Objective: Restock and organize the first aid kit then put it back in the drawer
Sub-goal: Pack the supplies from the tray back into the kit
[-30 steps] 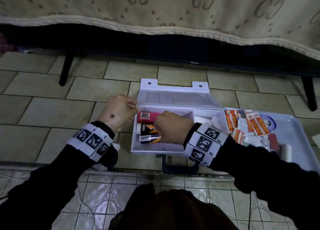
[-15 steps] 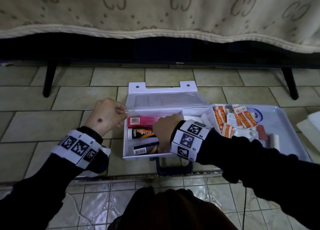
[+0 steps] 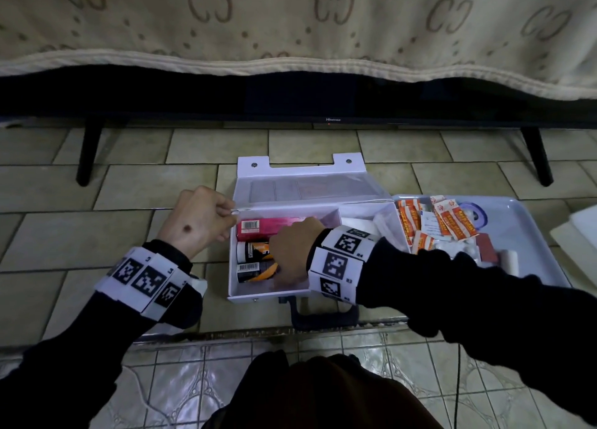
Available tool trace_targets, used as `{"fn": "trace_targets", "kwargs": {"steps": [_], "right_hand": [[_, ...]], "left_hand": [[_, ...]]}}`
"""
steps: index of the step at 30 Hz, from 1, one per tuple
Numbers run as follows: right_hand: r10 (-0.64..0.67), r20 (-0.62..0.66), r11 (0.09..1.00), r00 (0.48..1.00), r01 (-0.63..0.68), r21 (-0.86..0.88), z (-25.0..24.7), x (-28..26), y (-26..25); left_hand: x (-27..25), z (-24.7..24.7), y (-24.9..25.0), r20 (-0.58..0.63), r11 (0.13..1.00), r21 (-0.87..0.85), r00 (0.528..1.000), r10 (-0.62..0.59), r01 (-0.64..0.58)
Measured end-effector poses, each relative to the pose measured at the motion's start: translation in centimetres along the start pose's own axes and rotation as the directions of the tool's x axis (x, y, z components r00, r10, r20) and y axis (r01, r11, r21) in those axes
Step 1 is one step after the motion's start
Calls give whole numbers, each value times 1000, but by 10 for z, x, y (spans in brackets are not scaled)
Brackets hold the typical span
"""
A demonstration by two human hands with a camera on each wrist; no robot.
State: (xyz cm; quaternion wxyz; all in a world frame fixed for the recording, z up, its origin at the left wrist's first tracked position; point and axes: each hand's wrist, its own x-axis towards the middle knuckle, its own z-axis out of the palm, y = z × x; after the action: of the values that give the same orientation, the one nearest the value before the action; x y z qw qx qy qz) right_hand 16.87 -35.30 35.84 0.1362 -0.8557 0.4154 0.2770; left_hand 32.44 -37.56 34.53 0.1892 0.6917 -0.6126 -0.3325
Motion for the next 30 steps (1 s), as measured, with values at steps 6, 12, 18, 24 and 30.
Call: {"fn": "trace_targets", "kwargs": {"steps": [6, 12, 18, 24, 30], "right_hand": [[27, -112, 999, 993, -31, -41, -2, 0, 1], [16, -119, 1000, 993, -17, -6, -2, -5, 2], [135, -198, 873, 971, -23, 487, -16, -40, 45], [624, -320, 602, 713, -177, 778, 14, -107, 170], [881, -9, 356, 474, -649, 673, 98, -142, 262]], "left_hand": [[-1, -1, 4, 12, 998, 55, 1000, -15, 14], [-1, -1, 8, 21, 997, 71, 999, -41, 39], [-3, -7, 22, 64, 969, 245, 996, -55, 38], [-18, 7, 55, 142, 704, 707, 989, -42, -72], [-17, 19, 60, 118, 672, 740, 990, -82, -32]]}}
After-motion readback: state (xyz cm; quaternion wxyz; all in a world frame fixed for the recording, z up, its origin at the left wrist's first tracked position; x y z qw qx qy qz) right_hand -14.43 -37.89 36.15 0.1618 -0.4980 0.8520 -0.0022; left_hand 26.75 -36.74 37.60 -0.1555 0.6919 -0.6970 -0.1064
